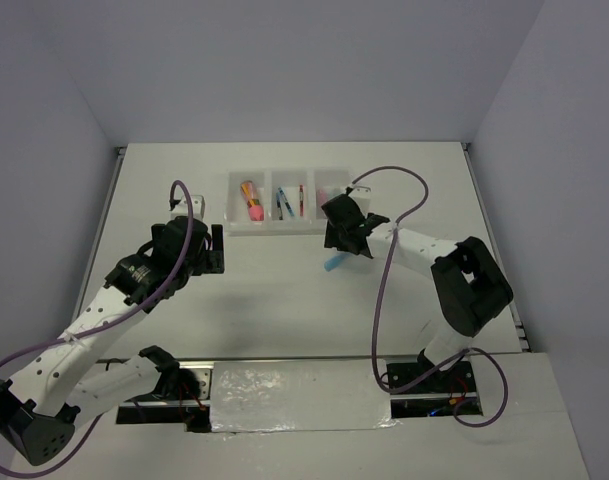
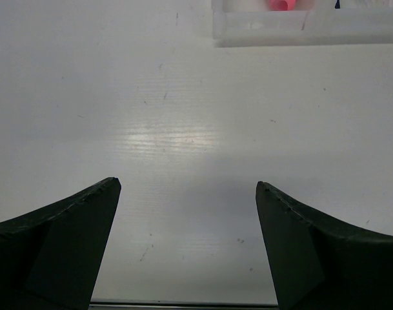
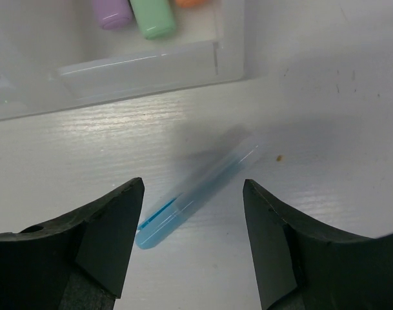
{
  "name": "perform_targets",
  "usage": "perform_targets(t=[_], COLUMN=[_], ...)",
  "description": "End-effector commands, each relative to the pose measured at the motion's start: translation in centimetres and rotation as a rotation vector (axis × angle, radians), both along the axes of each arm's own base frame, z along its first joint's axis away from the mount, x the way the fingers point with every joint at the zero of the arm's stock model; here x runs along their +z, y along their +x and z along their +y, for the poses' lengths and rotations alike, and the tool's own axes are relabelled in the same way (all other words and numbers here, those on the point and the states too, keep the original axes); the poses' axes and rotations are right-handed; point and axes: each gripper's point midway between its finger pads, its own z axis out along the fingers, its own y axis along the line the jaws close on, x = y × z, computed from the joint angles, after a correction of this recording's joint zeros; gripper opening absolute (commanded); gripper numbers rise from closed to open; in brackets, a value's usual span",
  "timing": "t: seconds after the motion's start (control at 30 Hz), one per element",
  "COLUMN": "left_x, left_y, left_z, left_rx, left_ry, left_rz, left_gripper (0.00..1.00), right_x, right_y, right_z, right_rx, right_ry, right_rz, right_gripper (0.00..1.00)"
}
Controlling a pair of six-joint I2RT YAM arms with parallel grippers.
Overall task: Sort the stationery into containers
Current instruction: Pick up the pen from the center of the board.
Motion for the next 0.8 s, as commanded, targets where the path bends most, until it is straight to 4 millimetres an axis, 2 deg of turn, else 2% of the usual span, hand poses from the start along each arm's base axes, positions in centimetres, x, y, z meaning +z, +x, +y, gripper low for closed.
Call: perform_targets(t=[0.0,0.17,0.33,0.4,0.43,0.47,0.5,0.53,0.57,0.6,0.63,0.7,0.77], left_x=[0.6,0.5,0.6,0.6,0.6,0.6,0.6,0.6,0.6,0.7,0.6,0.6,0.5], left_y=[0.5,0.5,0.5,0.5,0.4,0.4,0.4,0.4,0.4,0.4,0.4,0.5,0.5], left_z=[-0.1,-0.2,-0.3,-0.3,-0.4,-0.3,-0.4,-0.3,-0.4,-0.4,-0.4,-0.4,-0.4], left_rx=[-0.005,-0.008,-0.014,-0.017,-0.020,-0.019,-0.021,-0.019,-0.021,-0.020,-0.020,-0.021,-0.019], left_ry=[-0.011,-0.009,-0.013,-0.013,-0.016,-0.017,-0.016,-0.016,-0.015,-0.018,-0.015,-0.013,-0.012], left_rz=[-0.032,-0.028,-0.028,-0.030,-0.030,-0.031,-0.030,-0.030,-0.030,-0.031,-0.029,-0.027,-0.024], left_gripper=[0.99,0.99,0.99,0.99,0.99,0.99,0.99,0.99,0.99,0.99,0.99,0.99,0.99], right_x=[-0.4,-2.9,-6.5,-7.3,-7.1,-6.8,-6.8,-6.3,-4.0,-3.6,-2.4,2.0,5.1], right_y=[-0.5,-0.9,-2.7,-3.4,-3.6,-3.6,-4.0,-4.0,-3.0,-3.4,-3.3,-2.1,-1.0], right_z=[-0.2,0.0,-1.2,-1.6,-1.5,-1.5,-1.8,-1.8,-0.7,-0.9,0.0,1.2,2.4], right_rx=[-0.123,-0.195,-0.274,-0.278,-0.279,-0.281,-0.283,-0.271,-0.240,-0.194,-0.144,-0.021,0.096], right_ry=[0.036,0.038,0.006,0.012,0.028,0.039,0.041,0.055,0.126,0.128,0.176,0.242,0.273], right_rz=[-0.003,0.048,0.122,0.133,0.125,0.114,0.111,0.098,0.025,0.012,-0.009,-0.137,-0.206], right_gripper=[0.71,0.68,0.61,0.52,0.47,0.35,0.29,0.25,0.18,0.17,0.16,0.16,0.15])
